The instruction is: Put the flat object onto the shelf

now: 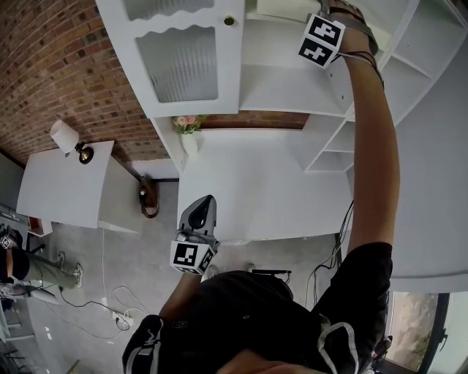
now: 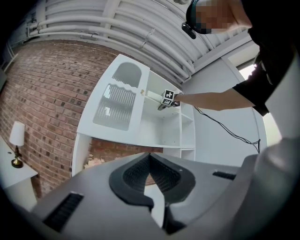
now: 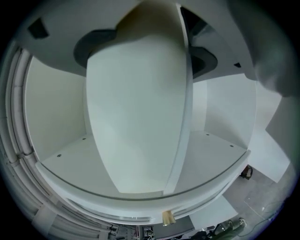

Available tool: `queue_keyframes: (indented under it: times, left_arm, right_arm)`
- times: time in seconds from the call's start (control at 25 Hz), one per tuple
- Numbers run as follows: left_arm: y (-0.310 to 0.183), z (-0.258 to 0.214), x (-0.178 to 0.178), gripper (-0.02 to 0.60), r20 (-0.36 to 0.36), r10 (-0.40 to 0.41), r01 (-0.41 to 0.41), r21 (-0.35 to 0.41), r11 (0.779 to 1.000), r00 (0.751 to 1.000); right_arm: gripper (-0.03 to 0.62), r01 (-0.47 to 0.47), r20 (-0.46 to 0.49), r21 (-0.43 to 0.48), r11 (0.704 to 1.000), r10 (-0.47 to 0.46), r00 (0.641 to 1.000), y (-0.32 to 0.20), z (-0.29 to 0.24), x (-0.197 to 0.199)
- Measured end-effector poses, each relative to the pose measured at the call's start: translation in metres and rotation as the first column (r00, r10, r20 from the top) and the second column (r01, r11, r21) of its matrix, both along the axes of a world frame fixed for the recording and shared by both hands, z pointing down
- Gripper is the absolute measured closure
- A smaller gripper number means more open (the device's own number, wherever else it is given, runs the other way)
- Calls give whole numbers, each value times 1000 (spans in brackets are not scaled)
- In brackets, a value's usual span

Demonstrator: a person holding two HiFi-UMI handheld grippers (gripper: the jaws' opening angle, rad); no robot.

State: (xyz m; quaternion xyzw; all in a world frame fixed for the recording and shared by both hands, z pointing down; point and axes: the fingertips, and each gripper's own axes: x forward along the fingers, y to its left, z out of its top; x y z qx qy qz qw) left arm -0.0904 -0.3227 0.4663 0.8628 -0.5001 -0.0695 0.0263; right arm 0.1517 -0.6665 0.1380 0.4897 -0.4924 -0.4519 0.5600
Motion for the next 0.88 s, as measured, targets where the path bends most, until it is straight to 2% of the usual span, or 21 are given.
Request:
queue_keyframes:
  times: [0.28,0.48,0.64,0.88]
  left_arm:
    - [-5,7,-6,572,6,-32,32,-29,999,999]
    - [1,9,-9,572,15,-50,50,-42,998,999]
    - [12,9,-8,572,13,-43,44,-38,998,999]
    - [24,4,-13,572,6,-44,44,-8,999,999]
  right_arm:
    - [186,47,3,35,998,-47,999,-14,-4,2]
    - [175,63,6,15,998,-63,998,-15,-1,2]
    - [174,61,7,-20,998,-61,998,-7,0,4]
    - [174,105,30,26,994,-106,994,22,-8,-4]
